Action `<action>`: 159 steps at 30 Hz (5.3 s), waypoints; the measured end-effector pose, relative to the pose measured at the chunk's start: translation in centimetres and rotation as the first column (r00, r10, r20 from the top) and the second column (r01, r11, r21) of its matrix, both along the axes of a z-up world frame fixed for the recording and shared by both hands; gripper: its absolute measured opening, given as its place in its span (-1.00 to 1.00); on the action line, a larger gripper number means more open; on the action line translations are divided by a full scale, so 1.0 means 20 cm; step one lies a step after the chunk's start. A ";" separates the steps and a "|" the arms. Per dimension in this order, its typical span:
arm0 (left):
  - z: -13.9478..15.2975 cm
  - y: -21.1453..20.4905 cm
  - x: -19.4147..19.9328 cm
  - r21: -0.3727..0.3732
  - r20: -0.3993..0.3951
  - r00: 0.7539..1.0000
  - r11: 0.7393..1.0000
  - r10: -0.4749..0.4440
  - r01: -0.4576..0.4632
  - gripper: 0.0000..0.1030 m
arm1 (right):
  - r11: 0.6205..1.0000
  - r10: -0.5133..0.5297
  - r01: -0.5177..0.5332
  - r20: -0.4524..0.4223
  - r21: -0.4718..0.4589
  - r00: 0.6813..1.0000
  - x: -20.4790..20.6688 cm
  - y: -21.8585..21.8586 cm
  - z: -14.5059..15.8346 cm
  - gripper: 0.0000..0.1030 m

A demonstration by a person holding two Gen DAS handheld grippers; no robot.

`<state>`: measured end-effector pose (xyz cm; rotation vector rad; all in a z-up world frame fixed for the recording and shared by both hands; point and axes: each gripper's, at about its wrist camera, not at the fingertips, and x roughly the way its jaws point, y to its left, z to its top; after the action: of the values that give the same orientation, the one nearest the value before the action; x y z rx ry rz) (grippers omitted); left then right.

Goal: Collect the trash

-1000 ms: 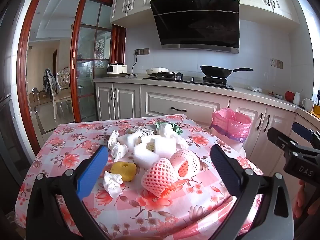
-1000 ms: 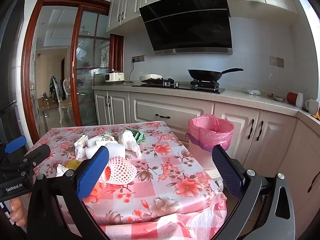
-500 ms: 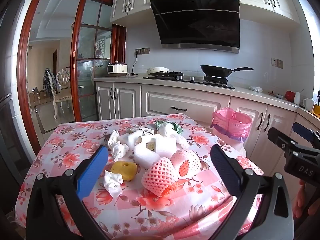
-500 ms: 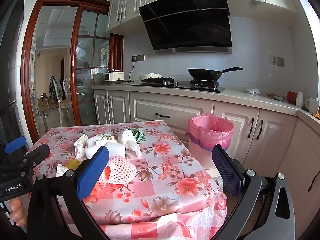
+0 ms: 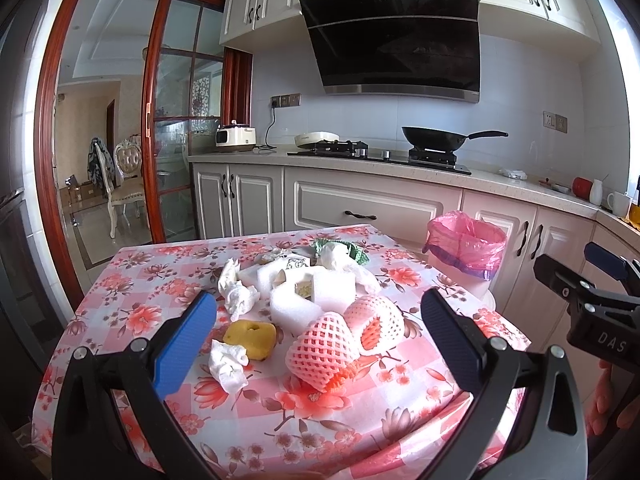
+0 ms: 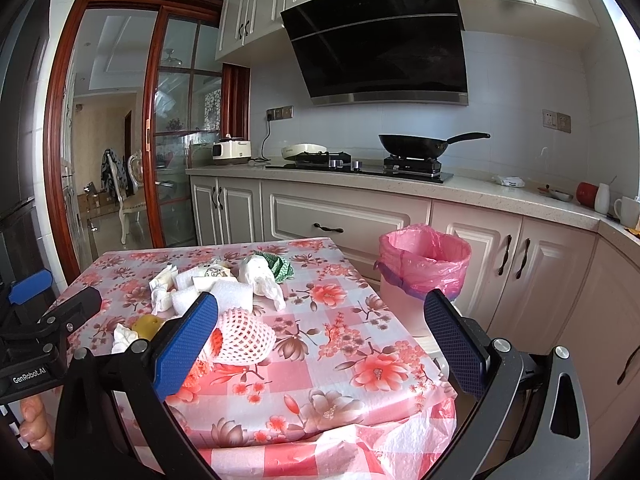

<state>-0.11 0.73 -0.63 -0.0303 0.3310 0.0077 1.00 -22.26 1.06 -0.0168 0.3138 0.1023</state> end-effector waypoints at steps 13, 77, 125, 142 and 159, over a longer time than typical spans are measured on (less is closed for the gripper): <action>-0.02 0.05 0.06 0.013 -0.029 0.998 0.998 0.060 -0.059 0.92 | 0.996 0.086 -0.085 -0.078 0.014 0.993 0.16 0.04 -0.08 0.87; -0.62 0.38 0.50 0.099 -0.322 0.937 0.989 0.138 -0.111 -0.57 | 0.929 0.368 -0.322 -0.364 0.181 0.856 0.76 0.33 -0.55 -0.29; 0.02 -1.19 2.08 -0.114 -0.250 0.830 0.867 -0.498 0.486 -0.54 | 0.973 -0.129 0.164 -0.201 0.163 0.971 1.57 -1.05 -0.23 -0.27; -0.17 -1.58 2.64 -0.222 -0.321 0.787 0.849 -0.527 0.479 0.09 | 0.988 -0.104 0.129 -0.263 0.082 0.959 1.91 -1.18 -0.40 0.32; -0.10 -0.81 1.87 0.034 -0.221 0.959 0.981 -0.178 0.190 0.74 | 0.970 -0.046 0.097 -0.222 0.225 0.974 1.32 -0.91 -0.33 0.37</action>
<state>37.26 -15.51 -2.70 0.0570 0.5511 -0.1660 27.49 -40.38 -5.51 0.2416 0.5174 0.0687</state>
